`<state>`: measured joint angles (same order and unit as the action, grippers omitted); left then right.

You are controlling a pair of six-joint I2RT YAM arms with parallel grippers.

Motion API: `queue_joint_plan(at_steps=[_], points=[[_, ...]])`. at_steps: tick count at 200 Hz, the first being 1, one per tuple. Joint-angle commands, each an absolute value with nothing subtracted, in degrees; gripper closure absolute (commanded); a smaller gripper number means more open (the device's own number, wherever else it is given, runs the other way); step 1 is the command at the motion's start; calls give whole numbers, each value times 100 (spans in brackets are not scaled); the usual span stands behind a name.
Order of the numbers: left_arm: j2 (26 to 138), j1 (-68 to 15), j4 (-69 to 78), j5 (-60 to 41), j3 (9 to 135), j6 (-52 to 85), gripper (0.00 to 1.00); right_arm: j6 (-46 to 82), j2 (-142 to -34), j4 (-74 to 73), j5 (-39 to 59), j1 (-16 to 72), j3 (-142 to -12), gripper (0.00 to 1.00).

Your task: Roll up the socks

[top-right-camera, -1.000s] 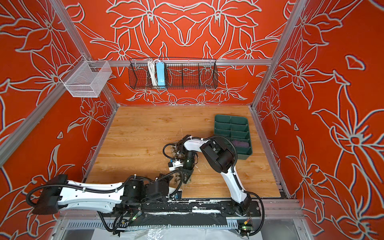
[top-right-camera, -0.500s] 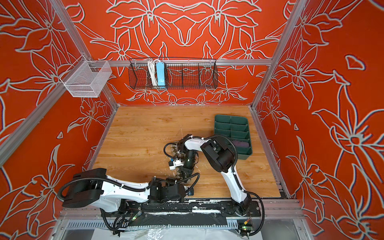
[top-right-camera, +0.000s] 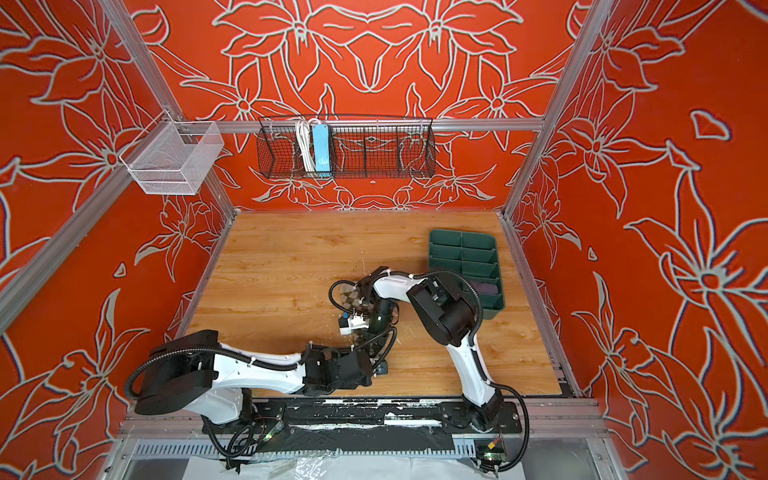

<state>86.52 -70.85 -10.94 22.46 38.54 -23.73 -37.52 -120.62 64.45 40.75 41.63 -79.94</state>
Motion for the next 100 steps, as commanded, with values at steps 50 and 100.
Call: queue_joint_plan(at_steps=[50, 100], points=[[8646, -5945, -2849, -250, 4533, -2991, 100, -2716, -9942, 4982, 3376, 2875, -7361, 68], [9569, -5182, -3941, -1576, 5615, -3032, 100, -1074, -7738, 3287, 1827, 1776, -6843, 68]])
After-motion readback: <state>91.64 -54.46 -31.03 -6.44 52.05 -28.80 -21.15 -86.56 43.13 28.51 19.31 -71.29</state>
